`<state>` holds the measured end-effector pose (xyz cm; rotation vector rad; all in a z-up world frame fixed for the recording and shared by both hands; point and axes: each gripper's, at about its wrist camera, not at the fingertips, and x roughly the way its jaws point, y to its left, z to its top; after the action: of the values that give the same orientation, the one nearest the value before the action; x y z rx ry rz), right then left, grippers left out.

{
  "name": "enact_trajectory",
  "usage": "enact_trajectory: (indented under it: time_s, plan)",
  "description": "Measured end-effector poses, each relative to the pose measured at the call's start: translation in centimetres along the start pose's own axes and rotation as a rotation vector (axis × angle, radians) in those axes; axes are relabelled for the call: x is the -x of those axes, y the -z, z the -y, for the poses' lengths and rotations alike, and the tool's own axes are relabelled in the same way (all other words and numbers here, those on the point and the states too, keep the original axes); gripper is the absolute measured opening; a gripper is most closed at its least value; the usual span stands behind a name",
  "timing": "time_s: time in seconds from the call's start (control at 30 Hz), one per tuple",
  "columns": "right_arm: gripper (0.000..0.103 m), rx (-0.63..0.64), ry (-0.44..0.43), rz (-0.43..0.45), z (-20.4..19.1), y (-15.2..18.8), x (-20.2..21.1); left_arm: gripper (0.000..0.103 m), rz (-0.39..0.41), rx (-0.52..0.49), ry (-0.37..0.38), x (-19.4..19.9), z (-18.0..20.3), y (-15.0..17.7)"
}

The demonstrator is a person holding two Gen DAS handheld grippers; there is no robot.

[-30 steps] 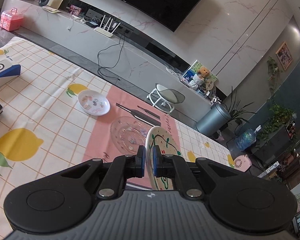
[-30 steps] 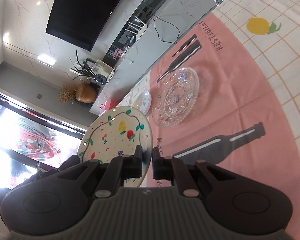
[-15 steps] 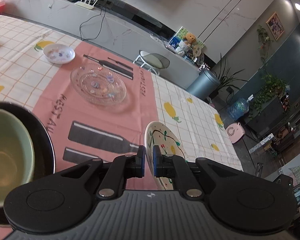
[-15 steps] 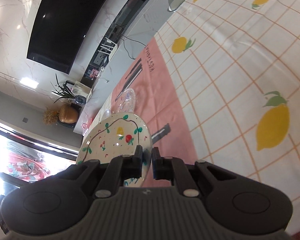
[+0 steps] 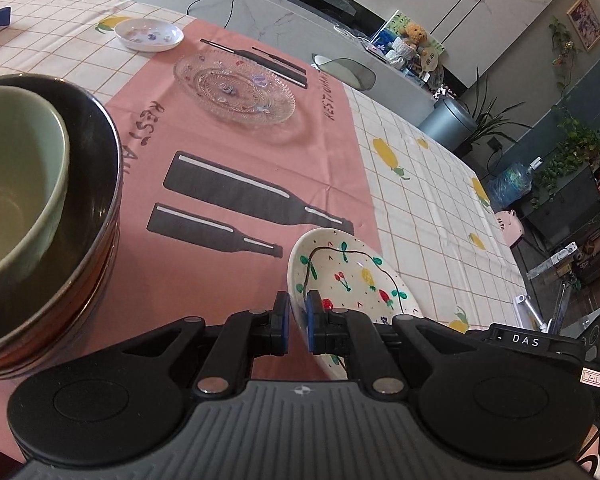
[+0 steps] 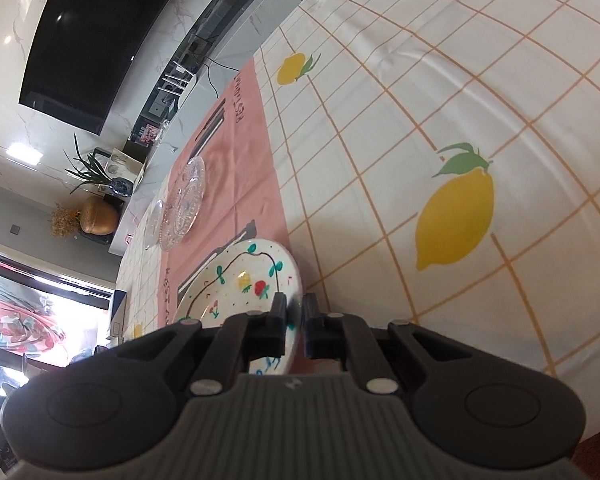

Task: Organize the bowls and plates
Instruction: 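Lift the painted plate with both grippers and carry it beside the bowl stack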

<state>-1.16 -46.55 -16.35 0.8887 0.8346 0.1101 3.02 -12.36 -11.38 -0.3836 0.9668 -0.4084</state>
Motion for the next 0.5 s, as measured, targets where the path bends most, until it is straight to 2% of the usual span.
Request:
enact_trajectory:
  time_s: [0.5]
  plan:
    - [0.006, 0.092, 0.058, -0.006, -1.7, 0.4, -0.9, 0.012, -0.026, -0.022, -0.079, -1.0, -0.6, 0.8]
